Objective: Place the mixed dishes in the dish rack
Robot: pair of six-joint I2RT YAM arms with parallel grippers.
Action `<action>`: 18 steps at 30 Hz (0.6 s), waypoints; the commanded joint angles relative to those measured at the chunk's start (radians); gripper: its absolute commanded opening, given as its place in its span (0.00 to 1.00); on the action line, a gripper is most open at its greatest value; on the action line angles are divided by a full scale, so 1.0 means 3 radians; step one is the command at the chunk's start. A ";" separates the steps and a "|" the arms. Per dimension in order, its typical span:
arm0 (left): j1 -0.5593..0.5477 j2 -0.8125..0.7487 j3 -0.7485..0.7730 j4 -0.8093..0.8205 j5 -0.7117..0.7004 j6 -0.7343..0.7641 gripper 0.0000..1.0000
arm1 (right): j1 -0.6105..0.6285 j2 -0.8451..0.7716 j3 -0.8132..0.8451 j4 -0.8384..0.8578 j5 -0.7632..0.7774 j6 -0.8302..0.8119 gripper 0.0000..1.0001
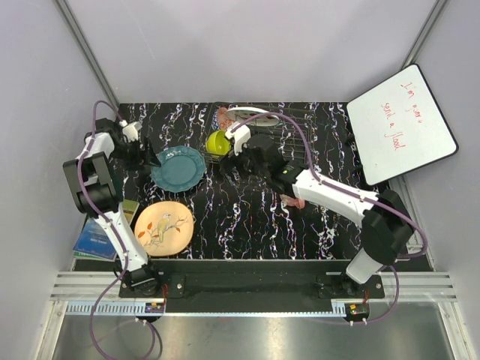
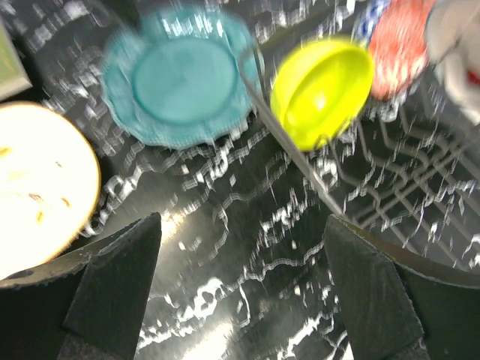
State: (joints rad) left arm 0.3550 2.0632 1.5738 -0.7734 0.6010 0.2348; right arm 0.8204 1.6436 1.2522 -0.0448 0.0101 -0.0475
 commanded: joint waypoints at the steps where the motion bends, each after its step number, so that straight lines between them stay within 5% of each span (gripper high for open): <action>1: 0.0008 0.0138 0.0133 -0.0127 0.0318 -0.0097 0.85 | 0.0134 -0.0237 -0.0129 0.0451 0.0201 -0.0031 0.96; 13: 0.0013 0.0608 0.0368 -0.0346 0.0594 -0.0143 0.82 | 0.0293 -0.0248 -0.0221 0.0451 0.0350 -0.0056 0.95; 16: 0.0018 0.0685 0.0363 -0.0377 0.0661 -0.0133 0.74 | 0.0293 -0.0263 -0.0237 0.0426 0.0370 -0.0062 0.95; 18: 0.0039 0.0700 0.0333 -0.0382 0.0732 -0.0123 0.59 | 0.0298 -0.0258 -0.0232 0.0400 0.0386 -0.0062 0.95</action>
State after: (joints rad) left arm 0.3603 2.2215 1.6756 -0.8646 0.7795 0.1909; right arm 0.9020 1.5867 1.1759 0.0605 0.0902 -0.0532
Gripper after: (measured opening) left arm 0.689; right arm 0.956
